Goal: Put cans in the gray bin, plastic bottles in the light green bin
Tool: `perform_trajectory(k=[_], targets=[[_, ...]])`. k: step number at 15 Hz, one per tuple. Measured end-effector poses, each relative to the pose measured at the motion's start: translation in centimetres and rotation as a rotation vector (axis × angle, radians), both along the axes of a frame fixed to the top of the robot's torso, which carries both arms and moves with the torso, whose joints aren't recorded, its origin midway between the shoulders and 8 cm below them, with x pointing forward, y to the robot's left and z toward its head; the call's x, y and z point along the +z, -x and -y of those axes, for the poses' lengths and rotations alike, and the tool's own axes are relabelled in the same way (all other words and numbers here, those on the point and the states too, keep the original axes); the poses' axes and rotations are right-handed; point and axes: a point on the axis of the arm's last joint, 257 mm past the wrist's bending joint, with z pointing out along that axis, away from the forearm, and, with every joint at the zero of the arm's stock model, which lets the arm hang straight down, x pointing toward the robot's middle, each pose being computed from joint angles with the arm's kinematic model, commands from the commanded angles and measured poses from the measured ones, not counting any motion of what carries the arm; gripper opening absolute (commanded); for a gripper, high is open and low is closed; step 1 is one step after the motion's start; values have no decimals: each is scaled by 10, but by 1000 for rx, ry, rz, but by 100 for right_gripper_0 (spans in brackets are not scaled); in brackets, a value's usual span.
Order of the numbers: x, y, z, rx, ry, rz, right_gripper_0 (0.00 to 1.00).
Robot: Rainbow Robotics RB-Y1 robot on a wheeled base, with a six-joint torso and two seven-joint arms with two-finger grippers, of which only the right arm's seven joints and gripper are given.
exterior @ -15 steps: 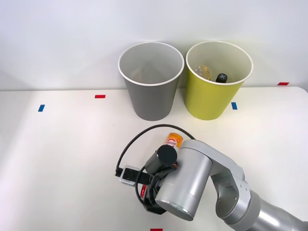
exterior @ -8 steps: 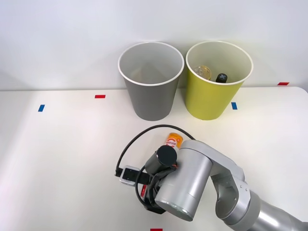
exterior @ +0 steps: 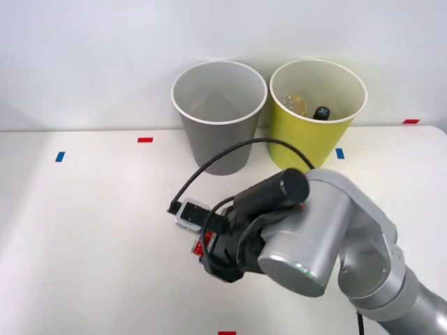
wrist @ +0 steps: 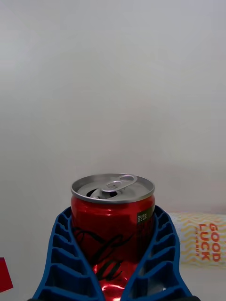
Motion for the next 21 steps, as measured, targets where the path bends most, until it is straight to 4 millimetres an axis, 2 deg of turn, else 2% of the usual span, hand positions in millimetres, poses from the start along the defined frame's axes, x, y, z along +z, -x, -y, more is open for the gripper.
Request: perform_trajectory(k=[4,7,11,14,18,21], targets=[[46,-9,-6,-35,-192,1,0],[82,-19,-24,-50,-386,57,0],[140,-29,-43,-68,-634,136,0],[180,-41,-47,-100,-770,176,0],[215,-56,-42,-148,-887,221,0],[233,-82,-39,-200,-1004,264,0]])
